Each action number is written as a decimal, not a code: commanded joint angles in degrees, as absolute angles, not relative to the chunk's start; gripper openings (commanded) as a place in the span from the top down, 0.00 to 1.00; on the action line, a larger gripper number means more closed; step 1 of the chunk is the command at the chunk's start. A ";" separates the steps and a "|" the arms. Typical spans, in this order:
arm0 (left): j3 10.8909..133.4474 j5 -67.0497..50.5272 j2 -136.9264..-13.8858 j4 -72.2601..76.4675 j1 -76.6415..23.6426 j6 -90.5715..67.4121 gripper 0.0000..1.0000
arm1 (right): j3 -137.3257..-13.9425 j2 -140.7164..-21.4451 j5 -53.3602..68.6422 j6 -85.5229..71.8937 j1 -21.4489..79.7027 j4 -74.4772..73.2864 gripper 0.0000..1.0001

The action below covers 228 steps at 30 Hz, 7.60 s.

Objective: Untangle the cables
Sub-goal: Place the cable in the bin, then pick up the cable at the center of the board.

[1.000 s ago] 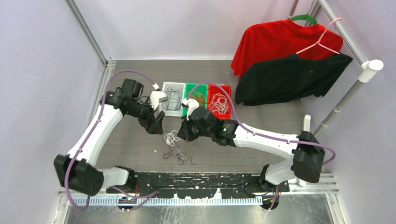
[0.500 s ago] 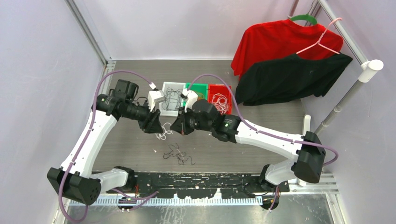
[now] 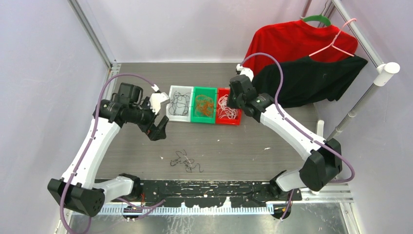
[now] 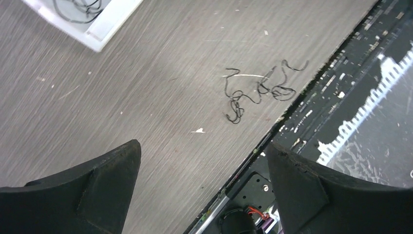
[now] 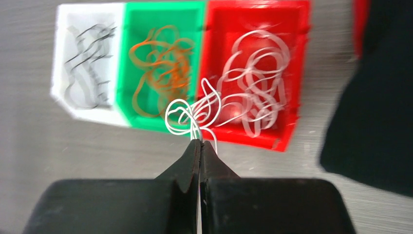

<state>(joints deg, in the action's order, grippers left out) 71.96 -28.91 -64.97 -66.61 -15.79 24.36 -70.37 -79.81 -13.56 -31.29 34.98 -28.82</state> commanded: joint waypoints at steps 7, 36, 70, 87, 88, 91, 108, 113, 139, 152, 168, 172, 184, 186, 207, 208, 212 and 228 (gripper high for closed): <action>78.09 -18.55 -71.38 -68.64 -14.90 18.02 0.00 | -77.92 -93.50 -32.70 -23.82 31.49 -29.23 0.99; 76.16 -15.62 -71.00 -69.14 -4.34 25.27 0.01 | -84.41 -92.04 -26.03 -24.71 35.82 -33.41 0.33; 76.14 -21.80 -69.81 -73.12 -0.35 27.48 0.00 | -65.19 -97.58 -2.69 -27.44 63.14 -18.07 0.36; 76.46 -22.61 -68.93 -74.41 -0.37 27.82 0.00 | -61.26 -101.24 3.81 -30.15 63.28 -14.19 0.53; 76.39 -22.91 -68.91 -74.54 -0.35 27.90 0.00 | -61.71 -101.77 3.74 -30.21 63.28 -14.28 0.61; 75.85 -24.36 -68.82 -75.03 -0.33 28.23 0.00 | -63.66 -100.63 3.21 -29.71 63.24 -15.49 0.94; 75.23 -44.61 -63.51 -75.06 -2.77 30.83 0.00 | -76.23 -83.69 3.36 -24.56 63.19 -25.16 0.99; 76.91 -51.35 -61.66 -74.93 -5.44 27.95 0.00 | -80.84 -85.71 3.67 -25.07 63.19 -26.29 0.99; 73.96 -41.62 -60.54 -61.02 -12.49 15.48 0.82 | -75.55 -83.68 9.19 -35.00 63.28 -16.02 0.99; 76.33 -40.81 -57.59 -67.39 -12.54 23.03 0.64 | -69.03 -75.38 6.75 -36.10 63.28 -17.76 0.99; 72.07 -50.41 -58.94 -63.74 -17.22 13.32 0.23 | -77.31 -82.24 6.51 -35.33 63.97 -19.51 0.99; 71.60 -45.79 -60.01 -62.04 -17.38 12.83 0.38 | -77.98 -82.88 7.12 -35.28 64.17 -19.05 0.99; 72.08 -37.64 -59.81 -59.75 -17.33 13.66 0.97 | -75.39 -80.80 7.12 -35.42 64.20 -18.92 0.99; 72.74 -37.38 -59.68 -60.25 -17.34 14.38 1.00 | -75.31 -80.39 7.14 -35.37 64.16 -18.76 0.99; 79.94 -38.56 -60.43 -67.75 -17.40 10.79 1.00 | -64.47 -77.94 -9.27 -36.09 66.56 7.58 0.32; 80.16 -38.73 -60.62 -68.11 -17.41 10.87 1.00 | -64.63 -78.31 -9.78 -35.40 66.73 7.70 0.32; 82.56 -40.09 -61.20 -70.83 -17.46 12.02 1.00 | -65.67 -79.74 -11.60 -33.93 66.97 6.75 0.36; 94.98 -53.61 -66.23 -83.65 -17.49 15.07 1.00 | -62.16 -80.64 -16.22 -22.44 71.37 20.62 0.47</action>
<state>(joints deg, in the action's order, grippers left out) 90.37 -43.77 -66.08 -78.08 -16.93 14.28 -62.67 -79.90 -10.74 -29.43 69.95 10.52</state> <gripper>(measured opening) 0.014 0.547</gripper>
